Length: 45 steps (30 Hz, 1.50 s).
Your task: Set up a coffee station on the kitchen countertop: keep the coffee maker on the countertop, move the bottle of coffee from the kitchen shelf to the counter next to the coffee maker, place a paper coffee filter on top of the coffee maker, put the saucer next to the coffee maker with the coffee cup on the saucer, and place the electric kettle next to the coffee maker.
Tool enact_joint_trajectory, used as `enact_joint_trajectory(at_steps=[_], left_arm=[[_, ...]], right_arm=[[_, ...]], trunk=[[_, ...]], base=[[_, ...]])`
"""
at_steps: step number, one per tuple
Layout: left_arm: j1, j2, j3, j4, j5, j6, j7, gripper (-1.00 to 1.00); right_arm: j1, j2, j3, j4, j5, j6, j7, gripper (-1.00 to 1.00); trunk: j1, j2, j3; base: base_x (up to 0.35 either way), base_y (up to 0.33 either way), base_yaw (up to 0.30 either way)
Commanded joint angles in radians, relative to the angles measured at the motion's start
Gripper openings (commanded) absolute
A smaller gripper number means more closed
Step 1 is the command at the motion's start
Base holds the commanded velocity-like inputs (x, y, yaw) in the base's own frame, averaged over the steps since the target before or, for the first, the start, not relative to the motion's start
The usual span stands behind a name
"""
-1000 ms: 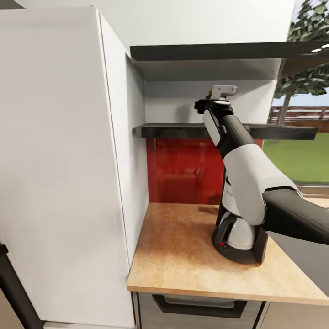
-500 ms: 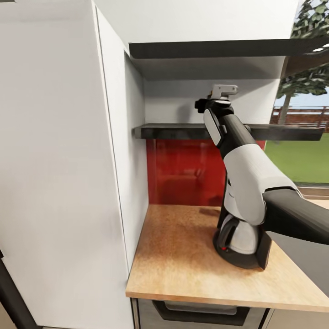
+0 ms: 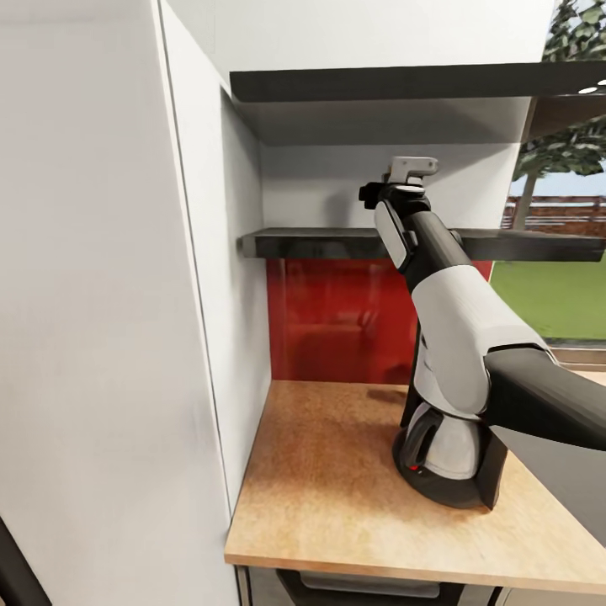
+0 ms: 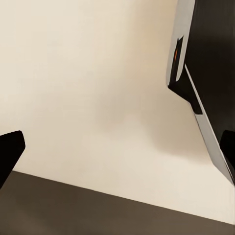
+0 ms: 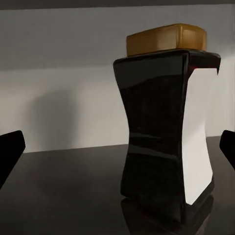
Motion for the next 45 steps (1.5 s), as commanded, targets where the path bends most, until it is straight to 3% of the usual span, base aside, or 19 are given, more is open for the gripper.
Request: enact_joint_trajectory(at_steps=[1,9,45], left_arm=[[0.000,0.000,-0.002,0.002,0.009,-0.006,0.000,1.00],[0.000,0.000,-0.003,0.002,0.009,-0.006,-0.001,1.00],[0.002,-0.001,-0.003,0.002,0.009,-0.006,-0.002,1.00]], right_arm=[[0.000,0.000,0.001,-0.001,0.001,0.006,-0.012,1.00],[0.000,0.000,0.001,0.002,0.000,0.006,-0.072,1.00],[0.000,0.000,0.001,0.003,0.000,0.006,-0.077,1.00]], trunk=[[0.000,0.000,0.000],[0.000,0.000,0.000],[0.000,0.000,0.000]], base=[[0.033,-0.024,0.000],[0.009,-0.006,0.000],[0.072,-0.015,0.000]])
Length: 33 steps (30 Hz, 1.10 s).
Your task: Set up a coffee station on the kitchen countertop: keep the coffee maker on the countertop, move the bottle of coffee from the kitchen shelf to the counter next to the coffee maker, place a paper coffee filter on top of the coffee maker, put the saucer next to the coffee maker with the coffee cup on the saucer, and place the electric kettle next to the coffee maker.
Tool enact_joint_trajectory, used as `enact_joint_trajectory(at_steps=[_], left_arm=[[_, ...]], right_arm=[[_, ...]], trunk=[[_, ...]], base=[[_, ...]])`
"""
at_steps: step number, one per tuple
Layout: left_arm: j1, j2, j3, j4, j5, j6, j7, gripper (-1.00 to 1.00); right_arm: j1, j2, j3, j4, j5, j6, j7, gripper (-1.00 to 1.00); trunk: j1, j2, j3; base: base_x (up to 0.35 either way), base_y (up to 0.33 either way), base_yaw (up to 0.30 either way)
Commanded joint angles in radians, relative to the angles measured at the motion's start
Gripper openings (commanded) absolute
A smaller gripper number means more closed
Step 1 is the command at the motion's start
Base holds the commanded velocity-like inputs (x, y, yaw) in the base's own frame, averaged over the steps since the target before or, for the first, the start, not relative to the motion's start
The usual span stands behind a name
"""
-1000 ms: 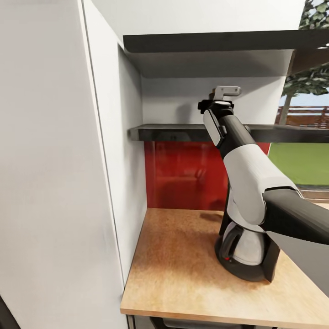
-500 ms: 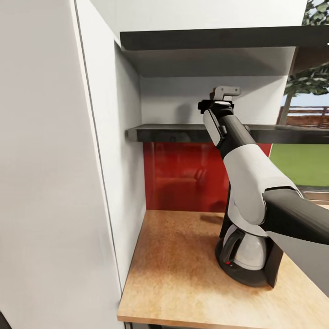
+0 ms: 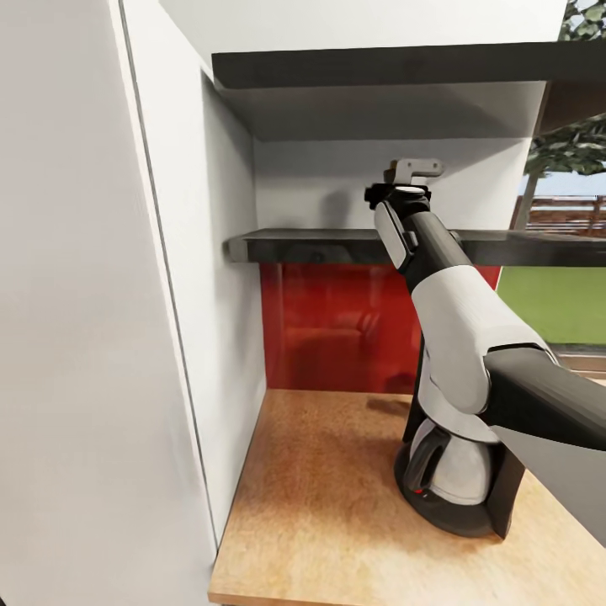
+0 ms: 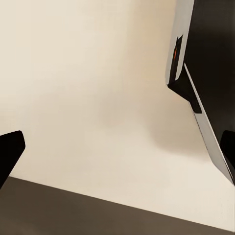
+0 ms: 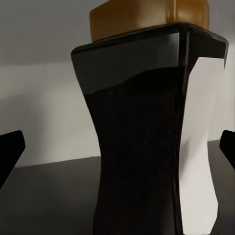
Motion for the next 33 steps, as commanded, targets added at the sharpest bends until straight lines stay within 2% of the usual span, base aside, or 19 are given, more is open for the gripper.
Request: enact_joint_trajectory(at_steps=[1,33], left_arm=[[0.000,0.000,-0.003,0.002,0.009,-0.006,0.000,1.00],[0.000,-0.003,-0.003,0.002,0.009,-0.006,0.001,1.00]], right_arm=[[0.000,0.000,0.001,-0.001,0.001,0.006,-0.003,1.00],[0.001,0.000,0.001,0.020,0.001,0.006,-0.001,1.00]], trunk=[[0.000,0.000,0.000],[0.000,0.000,0.000]], base=[[0.055,-0.039,0.000],[0.037,-0.017,0.000]])
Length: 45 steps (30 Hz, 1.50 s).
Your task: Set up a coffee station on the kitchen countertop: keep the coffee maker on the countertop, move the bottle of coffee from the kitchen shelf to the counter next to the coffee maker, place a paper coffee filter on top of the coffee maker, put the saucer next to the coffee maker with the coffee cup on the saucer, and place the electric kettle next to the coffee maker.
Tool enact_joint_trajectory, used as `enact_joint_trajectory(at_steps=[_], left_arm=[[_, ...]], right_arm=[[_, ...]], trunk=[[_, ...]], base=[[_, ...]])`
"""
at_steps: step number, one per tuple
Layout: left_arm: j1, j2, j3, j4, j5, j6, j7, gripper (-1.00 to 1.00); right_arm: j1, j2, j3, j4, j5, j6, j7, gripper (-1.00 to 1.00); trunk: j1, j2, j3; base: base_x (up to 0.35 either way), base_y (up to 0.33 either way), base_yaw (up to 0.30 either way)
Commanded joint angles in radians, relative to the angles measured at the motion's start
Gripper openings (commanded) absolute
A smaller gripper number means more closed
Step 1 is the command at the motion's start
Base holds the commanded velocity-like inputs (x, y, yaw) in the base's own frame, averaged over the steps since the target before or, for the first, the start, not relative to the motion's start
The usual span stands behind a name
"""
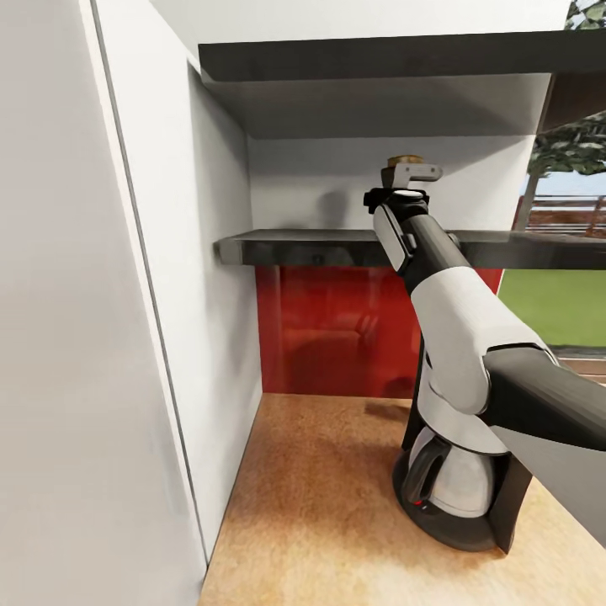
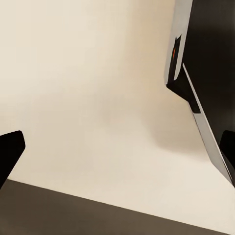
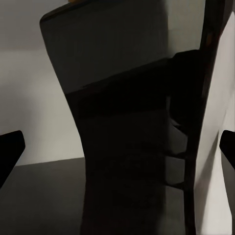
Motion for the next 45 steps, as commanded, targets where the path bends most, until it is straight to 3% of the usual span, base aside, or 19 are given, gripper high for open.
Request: enact_joint_trajectory(at_steps=[1,19,20,45], left_arm=[[0.000,0.000,-0.003,0.002,0.009,-0.005,0.000,1.00],[0.000,0.000,-0.002,0.002,0.009,-0.005,0.000,1.00],[0.000,0.000,-0.002,0.002,0.009,-0.005,0.000,1.00],[0.000,0.010,-0.002,0.001,0.009,-0.006,0.001,1.00]], right_arm=[[0.000,0.000,0.001,-0.001,0.001,0.006,-0.003,1.00],[0.000,0.000,0.001,0.032,0.001,0.004,-0.003,1.00],[0.000,0.000,0.001,0.034,0.001,0.004,-0.003,-1.00],[0.000,0.000,0.001,0.028,-0.001,0.005,-0.003,-1.00]], trunk=[[0.000,0.000,0.000],[0.000,0.000,0.000],[0.000,0.000,0.000],[0.000,0.000,0.000]], base=[[0.003,-0.001,0.000],[0.028,-0.018,0.000],[0.000,0.000,0.000],[0.000,0.000,0.000]])
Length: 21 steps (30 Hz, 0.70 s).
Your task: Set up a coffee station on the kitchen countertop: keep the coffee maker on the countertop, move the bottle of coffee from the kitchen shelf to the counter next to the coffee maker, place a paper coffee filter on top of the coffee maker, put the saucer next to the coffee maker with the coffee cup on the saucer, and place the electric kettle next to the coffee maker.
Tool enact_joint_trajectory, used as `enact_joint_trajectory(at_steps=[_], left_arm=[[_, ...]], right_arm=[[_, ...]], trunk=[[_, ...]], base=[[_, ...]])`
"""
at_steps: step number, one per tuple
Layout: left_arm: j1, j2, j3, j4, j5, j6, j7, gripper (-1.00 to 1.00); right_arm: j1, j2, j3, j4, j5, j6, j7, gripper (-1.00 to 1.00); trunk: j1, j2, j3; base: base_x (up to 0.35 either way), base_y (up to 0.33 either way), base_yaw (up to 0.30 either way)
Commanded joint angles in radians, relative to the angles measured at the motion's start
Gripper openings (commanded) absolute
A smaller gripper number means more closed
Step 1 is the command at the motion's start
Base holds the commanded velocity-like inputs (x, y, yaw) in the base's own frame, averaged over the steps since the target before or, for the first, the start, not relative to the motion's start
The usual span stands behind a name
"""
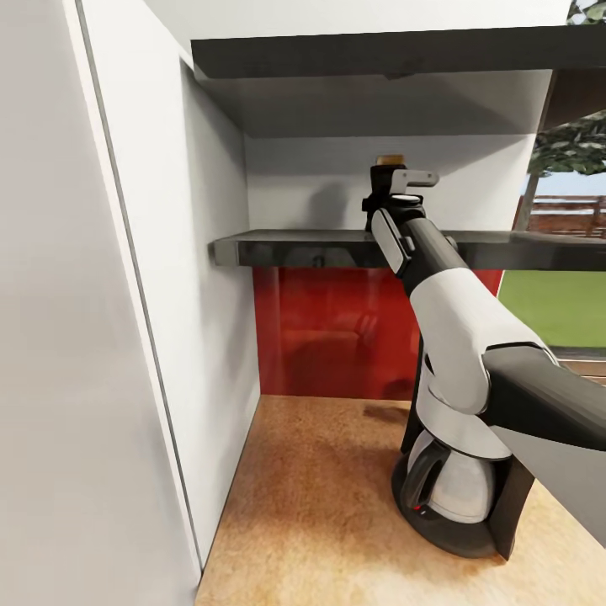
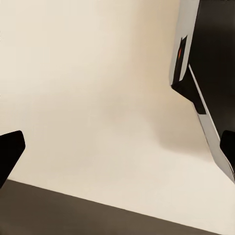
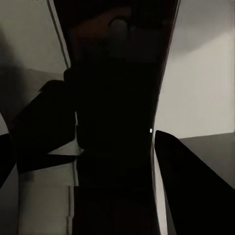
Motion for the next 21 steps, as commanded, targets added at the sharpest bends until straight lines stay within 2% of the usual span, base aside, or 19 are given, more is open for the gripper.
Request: enact_joint_trajectory(at_steps=[1,5,13,21], left_arm=[[0.000,0.000,-0.002,0.002,0.009,-0.005,0.000,1.00],[-0.001,0.000,-0.003,0.002,0.009,-0.005,0.001,1.00],[-0.002,0.000,-0.003,0.001,0.009,-0.005,0.001,1.00],[-0.002,-0.001,-0.003,0.001,0.010,-0.005,0.001,1.00]], right_arm=[[0.000,0.000,0.001,-0.002,-0.001,0.005,-0.005,-1.00],[0.000,0.000,0.001,-0.006,-0.004,0.005,-0.003,-1.00],[0.000,0.000,-0.002,-0.060,-0.010,0.008,0.003,-1.00],[0.000,0.000,0.002,-0.071,-0.011,0.010,0.003,-1.00]], trunk=[[0.000,0.000,0.000],[0.000,0.000,0.000],[0.000,0.000,0.000],[0.000,0.000,0.000]], base=[[-0.016,0.000,0.000],[-0.183,0.000,0.000],[-0.326,0.000,0.000],[-0.337,0.000,0.000]])
